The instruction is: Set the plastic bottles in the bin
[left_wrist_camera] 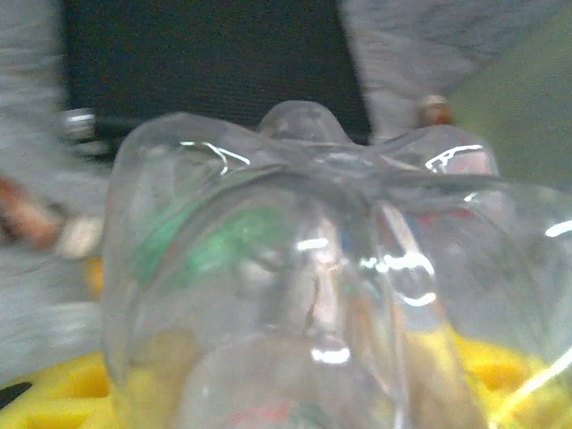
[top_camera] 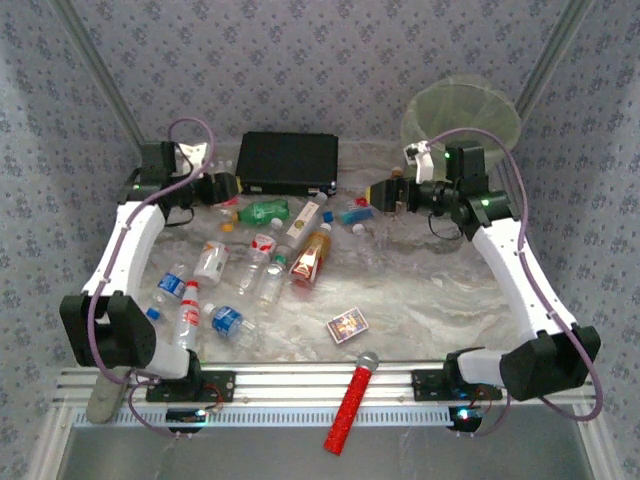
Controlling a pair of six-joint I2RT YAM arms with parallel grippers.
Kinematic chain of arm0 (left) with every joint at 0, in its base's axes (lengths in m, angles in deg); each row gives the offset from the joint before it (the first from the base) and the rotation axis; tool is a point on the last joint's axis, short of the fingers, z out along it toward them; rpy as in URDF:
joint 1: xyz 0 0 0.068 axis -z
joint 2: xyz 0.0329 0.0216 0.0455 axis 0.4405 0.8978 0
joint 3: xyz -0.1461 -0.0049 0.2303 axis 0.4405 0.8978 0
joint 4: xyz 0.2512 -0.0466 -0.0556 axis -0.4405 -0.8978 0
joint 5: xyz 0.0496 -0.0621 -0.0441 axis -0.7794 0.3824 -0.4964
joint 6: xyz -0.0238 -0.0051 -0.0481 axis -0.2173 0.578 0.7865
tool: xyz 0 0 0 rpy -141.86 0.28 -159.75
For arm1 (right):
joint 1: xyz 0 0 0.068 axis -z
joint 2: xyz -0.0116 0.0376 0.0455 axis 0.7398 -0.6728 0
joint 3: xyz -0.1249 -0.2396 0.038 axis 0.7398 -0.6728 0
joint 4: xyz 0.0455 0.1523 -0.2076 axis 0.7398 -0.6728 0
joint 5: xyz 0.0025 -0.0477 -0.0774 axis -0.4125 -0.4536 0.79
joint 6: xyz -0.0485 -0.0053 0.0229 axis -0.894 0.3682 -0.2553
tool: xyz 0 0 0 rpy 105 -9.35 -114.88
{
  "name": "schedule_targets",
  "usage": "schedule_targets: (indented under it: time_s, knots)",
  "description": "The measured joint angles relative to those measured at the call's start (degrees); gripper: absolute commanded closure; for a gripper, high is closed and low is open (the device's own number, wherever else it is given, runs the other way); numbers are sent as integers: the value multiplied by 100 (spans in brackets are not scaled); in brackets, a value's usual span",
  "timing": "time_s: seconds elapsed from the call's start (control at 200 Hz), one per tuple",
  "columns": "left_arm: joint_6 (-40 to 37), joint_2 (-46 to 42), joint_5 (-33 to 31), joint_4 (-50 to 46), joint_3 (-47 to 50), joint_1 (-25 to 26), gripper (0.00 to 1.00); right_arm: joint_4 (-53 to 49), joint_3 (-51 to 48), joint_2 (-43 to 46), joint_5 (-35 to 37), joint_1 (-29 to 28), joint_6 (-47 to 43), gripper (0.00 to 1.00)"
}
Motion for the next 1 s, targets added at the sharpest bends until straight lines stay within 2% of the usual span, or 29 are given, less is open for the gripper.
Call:
schedule_targets:
  time_s: [0.21, 0.32, 0.435, 0.61, 0.87, 0.999]
  knots:
    - [490, -103, 1204, 1849, 946, 1298, 46, 466, 457, -697, -367, -483, 330, 9]
    - [918, -44, 1631, 2968, 1257, 1637, 47, 680, 682, -1034, -599, -669, 511, 11]
    - [997, 116, 1849, 3552, 1248, 1899, 47, 791, 874, -1241, -715, -737, 599, 9]
    - [988, 531, 2151, 3718, 844, 2175, 47, 787, 1150, -1403, -833, -914, 575, 8]
    - [920, 693, 2258, 3604, 297, 2284, 47, 780, 1305, -1655, -962, -1038, 546, 6]
    - [831, 844, 2249, 3425, 96, 2315, 47, 774, 1513, -1843, -1047, -1064, 479, 13]
